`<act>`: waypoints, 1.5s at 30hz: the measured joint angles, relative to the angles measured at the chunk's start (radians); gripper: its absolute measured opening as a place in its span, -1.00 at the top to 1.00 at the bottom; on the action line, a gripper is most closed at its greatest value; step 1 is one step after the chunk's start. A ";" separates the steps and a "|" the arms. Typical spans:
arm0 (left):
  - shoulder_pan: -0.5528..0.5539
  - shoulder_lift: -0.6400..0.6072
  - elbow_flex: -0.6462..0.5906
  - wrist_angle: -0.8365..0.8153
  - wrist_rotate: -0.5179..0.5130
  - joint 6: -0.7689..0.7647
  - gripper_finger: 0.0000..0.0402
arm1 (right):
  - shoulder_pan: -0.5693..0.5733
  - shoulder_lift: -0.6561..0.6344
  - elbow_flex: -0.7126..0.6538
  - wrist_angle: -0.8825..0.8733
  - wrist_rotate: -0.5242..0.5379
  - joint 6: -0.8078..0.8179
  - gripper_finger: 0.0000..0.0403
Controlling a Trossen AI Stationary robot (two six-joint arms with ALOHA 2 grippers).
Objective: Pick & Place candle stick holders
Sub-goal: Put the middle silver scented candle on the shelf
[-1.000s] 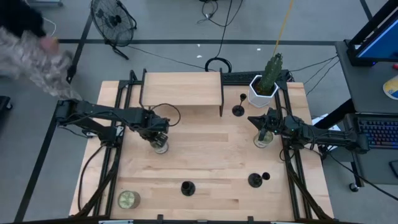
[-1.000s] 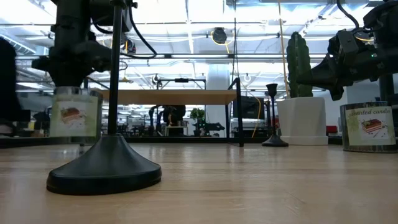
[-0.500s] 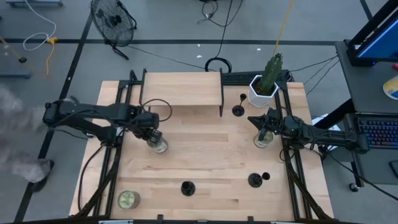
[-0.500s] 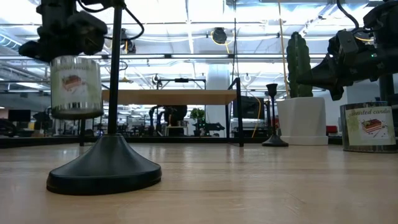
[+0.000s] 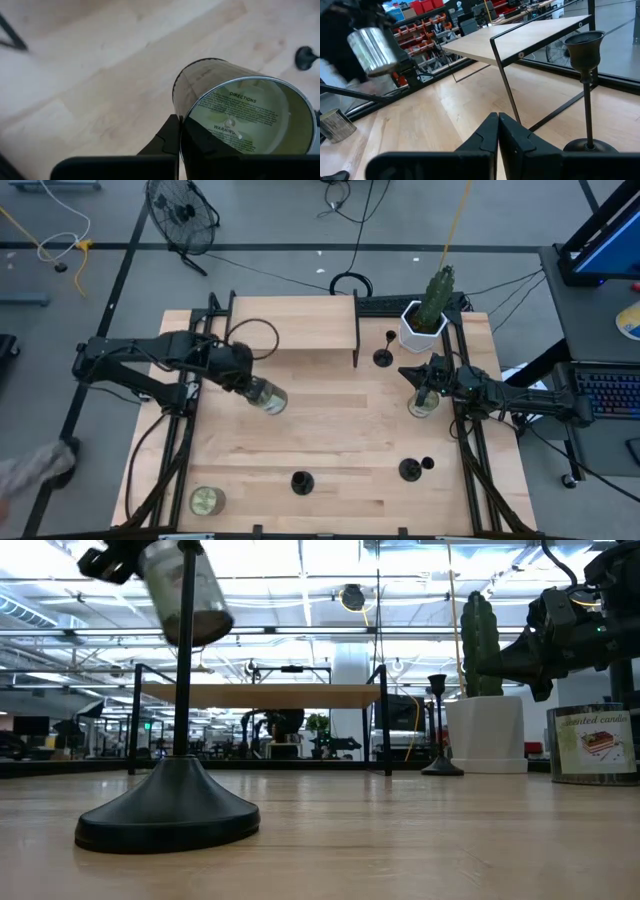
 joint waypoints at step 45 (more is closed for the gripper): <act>0.365 0.602 0.834 -0.180 -0.176 0.632 1.00 | 0.000 0.000 -0.001 0.397 0.160 0.280 0.97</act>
